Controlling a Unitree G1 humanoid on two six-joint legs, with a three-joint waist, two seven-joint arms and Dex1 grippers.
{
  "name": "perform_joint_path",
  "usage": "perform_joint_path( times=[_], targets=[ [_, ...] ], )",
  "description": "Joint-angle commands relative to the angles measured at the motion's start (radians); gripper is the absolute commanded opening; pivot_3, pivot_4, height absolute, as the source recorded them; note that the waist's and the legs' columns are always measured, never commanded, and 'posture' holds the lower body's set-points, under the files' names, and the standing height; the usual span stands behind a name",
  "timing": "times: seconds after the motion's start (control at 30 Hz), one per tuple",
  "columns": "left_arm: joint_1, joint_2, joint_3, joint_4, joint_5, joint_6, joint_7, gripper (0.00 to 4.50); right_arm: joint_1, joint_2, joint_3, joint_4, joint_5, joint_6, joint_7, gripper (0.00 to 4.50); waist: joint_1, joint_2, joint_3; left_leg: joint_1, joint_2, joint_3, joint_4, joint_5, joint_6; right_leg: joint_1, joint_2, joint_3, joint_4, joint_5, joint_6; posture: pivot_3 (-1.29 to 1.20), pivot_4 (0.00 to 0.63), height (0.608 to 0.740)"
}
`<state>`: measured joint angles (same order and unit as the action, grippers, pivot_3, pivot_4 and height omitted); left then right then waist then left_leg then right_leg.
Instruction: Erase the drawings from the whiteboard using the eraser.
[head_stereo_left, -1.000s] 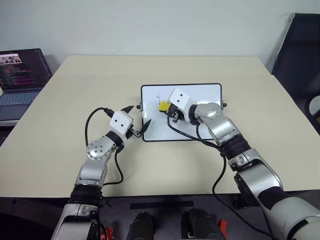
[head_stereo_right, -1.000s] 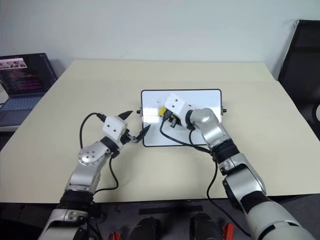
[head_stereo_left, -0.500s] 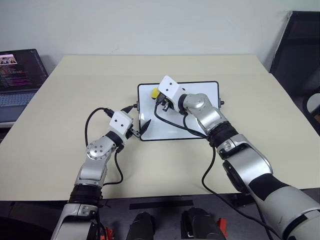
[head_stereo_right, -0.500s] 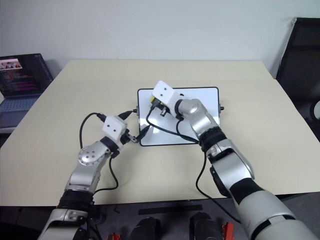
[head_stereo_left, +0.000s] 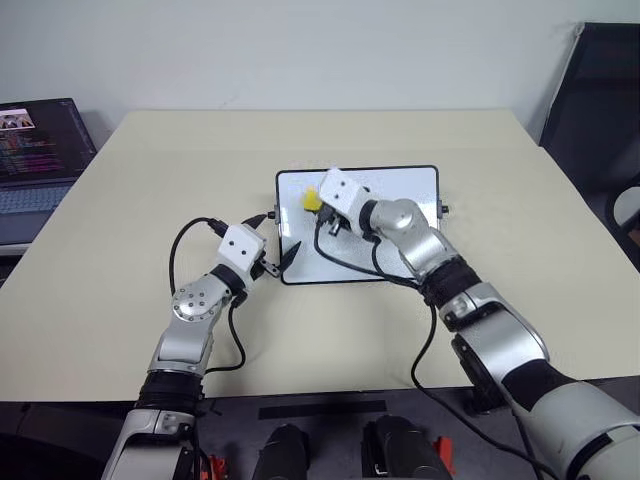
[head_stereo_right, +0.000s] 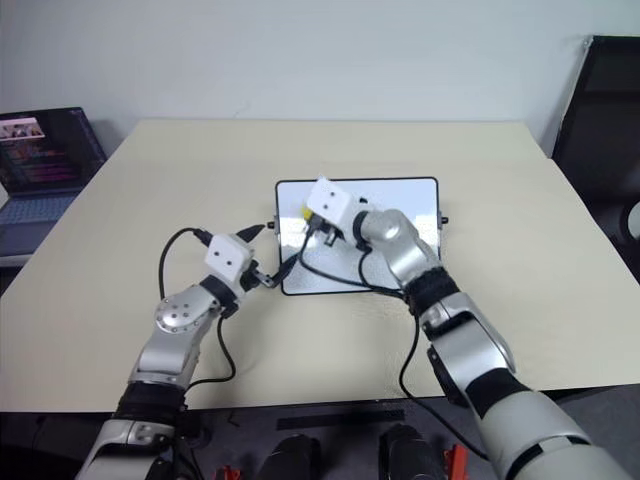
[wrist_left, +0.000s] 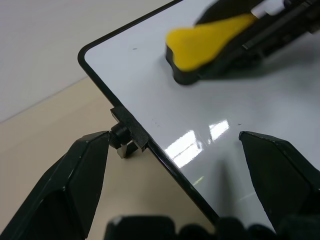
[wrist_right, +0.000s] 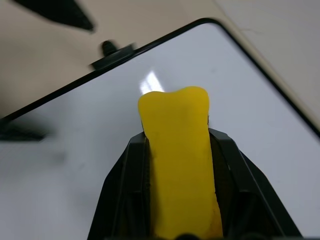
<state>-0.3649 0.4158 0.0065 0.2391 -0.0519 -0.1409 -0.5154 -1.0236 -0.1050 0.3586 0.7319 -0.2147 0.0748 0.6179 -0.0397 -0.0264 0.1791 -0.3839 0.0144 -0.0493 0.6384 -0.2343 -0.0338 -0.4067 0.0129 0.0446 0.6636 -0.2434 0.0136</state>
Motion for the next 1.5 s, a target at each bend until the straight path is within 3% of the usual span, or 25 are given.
perform_joint_path(
  times=[0.03,0.23,0.4,0.6,0.9,1.23,1.5],
  targets=[
    [-0.017,0.012,0.014,-0.027,-0.004,-0.018,-0.001,4.5,0.014,-0.018,0.009,0.019,-0.024,0.064,0.019,1.21,0.0,0.0,0.0,0.0,0.0,0.0,0.0,0.0,0.0,0.0,0.0,0.0,0.0,0.0,0.0,0.0,0.15,0.74],
    [-0.022,0.013,0.014,-0.017,-0.003,-0.022,-0.002,4.5,-0.065,-0.014,-0.029,0.109,-0.016,0.021,-0.064,1.21,-0.002,0.0,0.0,0.001,0.0,-0.001,0.001,0.0,0.0,0.001,0.0,0.0,0.001,0.0,0.0,0.0,0.15,0.74],
    [-0.021,0.014,0.015,-0.01,-0.003,-0.028,-0.003,4.5,-0.165,-0.012,-0.075,0.239,-0.014,-0.058,-0.227,1.21,0.005,0.0,0.0,0.0,0.0,-0.001,0.0,0.0,0.0,0.001,0.0,-0.001,0.0,0.0,0.0,0.0,0.15,0.74],
    [-0.019,0.011,0.012,-0.015,-0.002,-0.027,-0.001,4.5,-0.131,0.002,-0.053,0.241,-0.019,-0.073,-0.175,1.21,0.006,0.0,0.0,-0.001,0.0,0.0,-0.004,0.0,0.0,0.0,0.0,0.0,-0.003,-0.001,0.0,0.0,0.15,0.74],
    [-0.03,0.015,0.011,-0.021,-0.002,-0.017,-0.006,4.5,0.061,-0.064,0.025,-0.023,-0.032,0.043,0.053,1.21,0.005,0.0,0.0,0.002,0.0,-0.001,-0.006,0.0,0.0,0.0,0.0,0.0,-0.001,-0.001,-0.001,0.0,0.15,0.74],
    [-0.044,0.003,0.009,-0.026,-0.006,-0.021,-0.006,4.5,0.096,-0.132,-0.054,-0.173,0.011,0.116,0.029,1.21,0.012,0.0,0.0,0.001,0.0,-0.001,-0.006,0.001,0.001,0.0,0.0,-0.001,-0.002,-0.001,-0.001,0.0,0.15,0.74],
    [-0.06,-0.014,-0.005,-0.066,-0.047,-0.026,-0.058,4.5,0.238,-0.222,-0.124,-0.568,0.07,0.332,0.086,1.21,0.013,0.0,0.0,-0.002,0.0,-0.001,-0.008,0.001,0.001,-0.001,-0.001,-0.001,-0.005,-0.002,0.0,0.0,0.15,0.74]
  ],
)
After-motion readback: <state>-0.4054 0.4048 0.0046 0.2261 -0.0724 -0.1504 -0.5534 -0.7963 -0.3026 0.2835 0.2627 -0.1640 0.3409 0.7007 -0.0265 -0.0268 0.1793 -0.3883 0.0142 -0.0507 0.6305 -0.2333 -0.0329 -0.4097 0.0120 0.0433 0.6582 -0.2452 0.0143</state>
